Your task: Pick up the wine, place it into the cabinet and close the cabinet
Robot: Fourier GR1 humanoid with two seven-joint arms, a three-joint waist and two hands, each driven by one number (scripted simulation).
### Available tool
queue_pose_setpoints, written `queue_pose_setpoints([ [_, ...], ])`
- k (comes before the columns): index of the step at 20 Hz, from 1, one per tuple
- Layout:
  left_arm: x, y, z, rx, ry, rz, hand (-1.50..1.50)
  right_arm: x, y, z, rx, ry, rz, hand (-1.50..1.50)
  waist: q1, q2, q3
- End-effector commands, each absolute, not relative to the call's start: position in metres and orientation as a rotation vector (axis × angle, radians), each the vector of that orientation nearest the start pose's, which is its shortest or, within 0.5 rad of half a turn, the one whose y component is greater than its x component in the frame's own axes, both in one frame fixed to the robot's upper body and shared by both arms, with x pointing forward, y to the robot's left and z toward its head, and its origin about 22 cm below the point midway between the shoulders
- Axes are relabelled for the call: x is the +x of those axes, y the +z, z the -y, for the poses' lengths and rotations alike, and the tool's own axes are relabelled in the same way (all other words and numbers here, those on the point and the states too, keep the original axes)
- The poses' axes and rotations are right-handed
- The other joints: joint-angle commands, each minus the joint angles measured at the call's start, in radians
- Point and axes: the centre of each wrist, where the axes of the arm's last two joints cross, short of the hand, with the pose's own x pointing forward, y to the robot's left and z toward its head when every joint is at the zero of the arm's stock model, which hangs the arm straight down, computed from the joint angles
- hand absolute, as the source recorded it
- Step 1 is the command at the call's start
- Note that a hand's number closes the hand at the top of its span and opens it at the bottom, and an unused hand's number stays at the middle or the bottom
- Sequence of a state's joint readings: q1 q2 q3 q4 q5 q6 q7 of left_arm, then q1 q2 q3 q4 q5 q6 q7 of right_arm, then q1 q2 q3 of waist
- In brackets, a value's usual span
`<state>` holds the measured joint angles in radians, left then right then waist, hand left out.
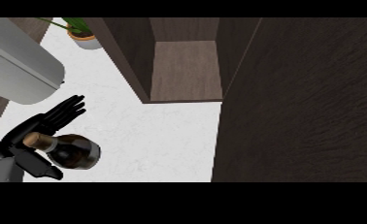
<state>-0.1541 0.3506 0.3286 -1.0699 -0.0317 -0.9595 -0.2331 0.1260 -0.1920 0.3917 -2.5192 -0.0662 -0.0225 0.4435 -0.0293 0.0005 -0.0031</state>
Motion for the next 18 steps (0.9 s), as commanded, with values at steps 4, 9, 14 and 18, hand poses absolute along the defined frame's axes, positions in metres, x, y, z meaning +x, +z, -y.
queue_pose_setpoints([
  [4, 0.237, -0.051, -0.406, -0.522, -0.503, 1.362, -1.5, 0.077, 0.212, 0.209, 0.365, 0.324, 1.951, -1.5, -0.004, -0.002, 0.0],
  [9, 0.23, -0.062, -0.413, -0.535, -0.477, 1.372, -1.5, 0.087, 0.209, 0.203, 0.377, 0.305, 1.95, -1.5, 0.005, -0.001, 0.0],
  [14, 0.236, -0.094, -0.372, -0.542, -0.374, 1.362, -1.5, 0.084, 0.211, 0.201, 0.372, 0.315, 1.959, -1.5, -0.012, -0.001, -0.001],
  [18, 0.223, -0.1, -0.383, -0.597, -0.32, 1.336, -1.5, 0.094, 0.208, 0.202, 0.357, 0.322, 1.94, -1.5, 0.001, 0.0, 0.0],
])
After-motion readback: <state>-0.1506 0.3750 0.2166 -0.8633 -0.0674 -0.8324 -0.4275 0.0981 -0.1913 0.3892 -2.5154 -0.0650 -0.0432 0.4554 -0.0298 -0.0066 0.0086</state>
